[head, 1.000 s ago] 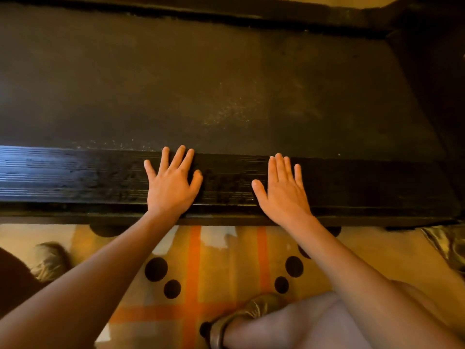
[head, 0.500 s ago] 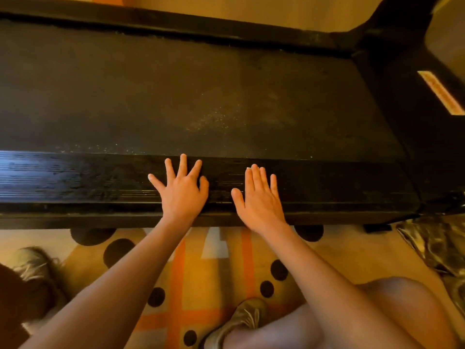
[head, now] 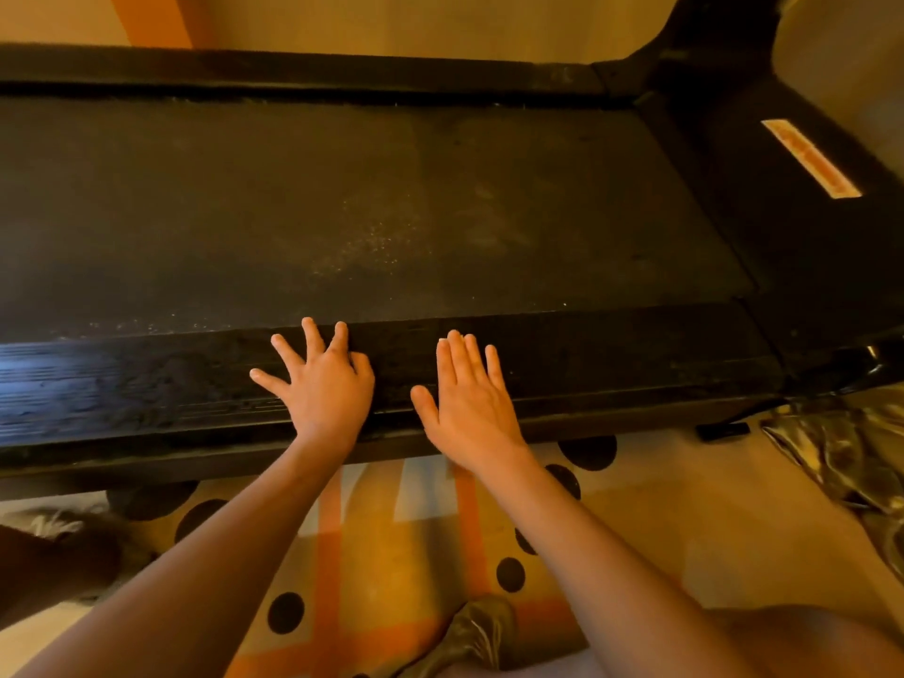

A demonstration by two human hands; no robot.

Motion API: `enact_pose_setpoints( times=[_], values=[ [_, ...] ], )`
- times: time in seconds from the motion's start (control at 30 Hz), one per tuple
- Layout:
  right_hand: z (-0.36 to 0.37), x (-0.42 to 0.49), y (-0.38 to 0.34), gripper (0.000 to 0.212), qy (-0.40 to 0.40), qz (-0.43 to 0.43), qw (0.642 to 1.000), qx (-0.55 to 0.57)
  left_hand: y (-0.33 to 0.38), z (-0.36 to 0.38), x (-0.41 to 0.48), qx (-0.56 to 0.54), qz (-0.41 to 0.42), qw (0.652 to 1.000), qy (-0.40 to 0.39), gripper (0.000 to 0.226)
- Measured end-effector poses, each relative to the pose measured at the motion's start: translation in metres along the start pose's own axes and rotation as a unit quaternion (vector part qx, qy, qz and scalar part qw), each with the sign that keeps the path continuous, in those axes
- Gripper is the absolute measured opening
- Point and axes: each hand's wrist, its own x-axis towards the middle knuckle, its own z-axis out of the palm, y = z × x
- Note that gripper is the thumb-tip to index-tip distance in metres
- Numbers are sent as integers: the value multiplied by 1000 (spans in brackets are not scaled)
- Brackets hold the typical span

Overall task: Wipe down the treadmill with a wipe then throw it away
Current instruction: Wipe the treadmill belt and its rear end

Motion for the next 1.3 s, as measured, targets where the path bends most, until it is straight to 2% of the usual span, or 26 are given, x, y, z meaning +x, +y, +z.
enact_pose_setpoints(
  times=[0.17, 0.4, 0.67, 0.87, 1.0, 1.2, 1.3],
  values=[
    [-3, 43, 1, 74, 11, 21, 1000, 0, 4, 6, -2, 60, 10, 998, -3, 62],
    [4, -16, 0, 77, -19, -18, 1000, 2, 1, 8, -1, 52, 43, 998, -2, 60],
    [-8, 45, 7, 78, -13, 6, 999, -31, -13, 9, -4, 77, 101, 992, -12, 62],
    [3, 5, 5, 80, -2, -29, 999, -14, -19, 10, -5, 82, 127, 988, -11, 62],
    [4, 2, 8, 81, -4, -26, 999, -29, -18, 10, -6, 79, 125, 989, -16, 61],
    [-5, 43, 5, 83, -6, -1, 1000, -13, -13, 8, -7, 90, 114, 989, -15, 61],
    [-1, 25, 3, 83, -10, -4, 1000, 14, -12, 10, -7, 86, 111, 990, -8, 61]
  ],
)
